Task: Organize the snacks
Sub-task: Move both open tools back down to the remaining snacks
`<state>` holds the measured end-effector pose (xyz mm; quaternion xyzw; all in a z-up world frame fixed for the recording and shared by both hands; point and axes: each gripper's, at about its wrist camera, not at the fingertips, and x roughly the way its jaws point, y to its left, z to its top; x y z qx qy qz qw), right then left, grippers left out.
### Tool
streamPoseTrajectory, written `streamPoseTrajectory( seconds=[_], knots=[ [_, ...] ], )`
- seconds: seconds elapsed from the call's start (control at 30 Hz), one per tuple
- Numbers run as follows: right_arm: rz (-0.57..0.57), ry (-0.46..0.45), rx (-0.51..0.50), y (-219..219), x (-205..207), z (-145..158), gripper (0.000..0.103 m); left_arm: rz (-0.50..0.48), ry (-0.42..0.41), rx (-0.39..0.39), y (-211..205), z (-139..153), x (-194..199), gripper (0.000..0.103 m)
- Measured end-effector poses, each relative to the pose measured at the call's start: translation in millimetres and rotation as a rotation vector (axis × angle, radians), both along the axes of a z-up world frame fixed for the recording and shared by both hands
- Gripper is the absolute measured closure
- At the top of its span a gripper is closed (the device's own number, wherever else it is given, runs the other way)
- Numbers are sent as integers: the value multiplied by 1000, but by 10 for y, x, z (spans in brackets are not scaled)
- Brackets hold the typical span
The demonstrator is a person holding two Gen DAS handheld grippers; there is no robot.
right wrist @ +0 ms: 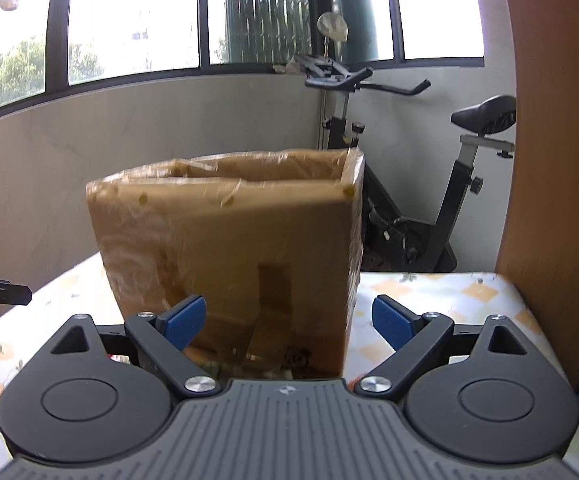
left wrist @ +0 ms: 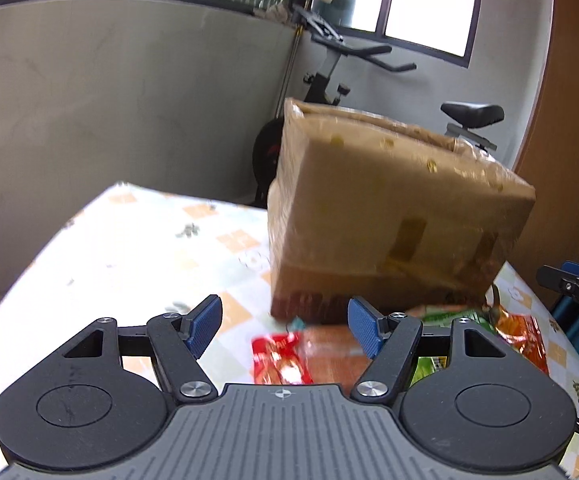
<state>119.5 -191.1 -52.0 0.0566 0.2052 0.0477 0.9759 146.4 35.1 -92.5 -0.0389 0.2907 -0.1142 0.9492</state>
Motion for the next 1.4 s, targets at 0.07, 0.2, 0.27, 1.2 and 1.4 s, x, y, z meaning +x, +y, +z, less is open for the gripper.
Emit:
streamPoseTrajectory(
  seconds=[0.07,0.2,0.27,1.2,1.4],
  knots=[
    [4,12,1,20,-10,-43,11,-10,14,-4,-28,-44,-20,31],
    [-3,14,1,2,-10,-33,11,-20,-6,7,-18,8,-55,31],
    [-16,-3,2,-46,-7,34,11,-7,-26,-2,42,100,-48,31],
    [-43,24,-19,-147,14,-130,11,12,190,-24,-8,-528,-181,33],
    [-45,50,-2,-142,45,-234,11,-38,292,-63,-104,-768,-261,39]
  ],
)
